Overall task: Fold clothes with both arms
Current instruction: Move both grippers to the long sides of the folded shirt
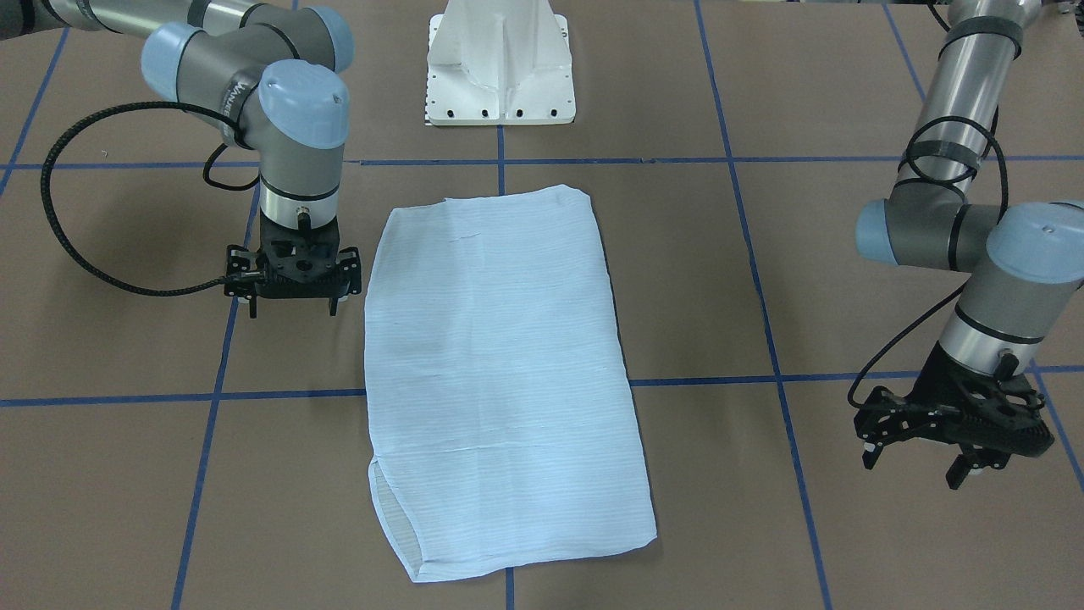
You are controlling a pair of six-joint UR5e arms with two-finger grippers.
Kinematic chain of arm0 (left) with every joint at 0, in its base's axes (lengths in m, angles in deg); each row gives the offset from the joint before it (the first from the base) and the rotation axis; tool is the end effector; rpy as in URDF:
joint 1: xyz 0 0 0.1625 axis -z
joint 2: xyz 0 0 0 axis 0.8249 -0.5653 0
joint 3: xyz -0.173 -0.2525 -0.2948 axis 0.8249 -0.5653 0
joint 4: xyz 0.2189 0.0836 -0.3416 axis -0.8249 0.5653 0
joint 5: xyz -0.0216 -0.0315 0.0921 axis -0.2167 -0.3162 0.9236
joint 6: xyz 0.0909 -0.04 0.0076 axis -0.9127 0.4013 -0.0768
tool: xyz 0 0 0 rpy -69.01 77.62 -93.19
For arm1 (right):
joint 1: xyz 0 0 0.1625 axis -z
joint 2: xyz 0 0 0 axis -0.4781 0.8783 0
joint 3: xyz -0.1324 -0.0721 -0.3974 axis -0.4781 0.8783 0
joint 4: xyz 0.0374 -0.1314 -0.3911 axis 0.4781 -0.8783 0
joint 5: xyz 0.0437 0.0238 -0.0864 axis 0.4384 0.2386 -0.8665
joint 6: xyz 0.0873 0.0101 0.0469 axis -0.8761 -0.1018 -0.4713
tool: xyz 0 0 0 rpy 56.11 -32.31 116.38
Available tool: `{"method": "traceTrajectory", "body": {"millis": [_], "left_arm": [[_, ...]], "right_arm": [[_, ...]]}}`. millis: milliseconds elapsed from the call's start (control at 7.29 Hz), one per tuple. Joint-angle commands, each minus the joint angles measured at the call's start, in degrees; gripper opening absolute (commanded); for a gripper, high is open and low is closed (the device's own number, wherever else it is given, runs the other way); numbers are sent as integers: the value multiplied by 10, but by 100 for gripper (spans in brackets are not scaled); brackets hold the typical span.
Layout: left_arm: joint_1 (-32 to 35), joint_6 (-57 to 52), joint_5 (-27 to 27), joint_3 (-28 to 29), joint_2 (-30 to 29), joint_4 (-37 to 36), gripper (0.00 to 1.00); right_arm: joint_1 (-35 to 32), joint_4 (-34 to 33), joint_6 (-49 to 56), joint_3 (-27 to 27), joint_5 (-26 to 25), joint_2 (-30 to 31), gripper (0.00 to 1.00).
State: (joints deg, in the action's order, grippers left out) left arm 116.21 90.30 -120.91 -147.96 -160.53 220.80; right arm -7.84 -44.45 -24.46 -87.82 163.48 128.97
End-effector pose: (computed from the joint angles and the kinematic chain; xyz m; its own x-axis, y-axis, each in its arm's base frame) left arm 0.2612 -0.6687 0.4488 0.7193 0.3166 -0.6184 0.1610 0.7900 0.5916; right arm -0.4329 -0.4789 0.2808 0.8760 -0.1348 0.4631 -0.0261 0.9455 0.3245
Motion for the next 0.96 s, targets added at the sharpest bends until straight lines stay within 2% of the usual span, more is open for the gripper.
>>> {"method": "traceTrajectory", "body": {"millis": [0, 274, 411, 686, 823], "left_arm": [[-47, 119, -48, -149, 82, -4, 100], [-135, 234, -27, -264, 144, -7, 100], [-182, 281, 22, -286, 153, -9, 100], [-260, 324, 70, -314, 149, -56, 100], [-295, 350, 87, -344, 140, -112, 100]], "right_arm": [[3, 105, -92, -79, 24, 56, 100], [23, 253, -194, -87, 26, 127, 100], [30, 287, -227, -88, 19, 146, 100], [54, 289, -238, -85, -19, 149, 100], [59, 289, -238, -85, -24, 150, 100]]}}
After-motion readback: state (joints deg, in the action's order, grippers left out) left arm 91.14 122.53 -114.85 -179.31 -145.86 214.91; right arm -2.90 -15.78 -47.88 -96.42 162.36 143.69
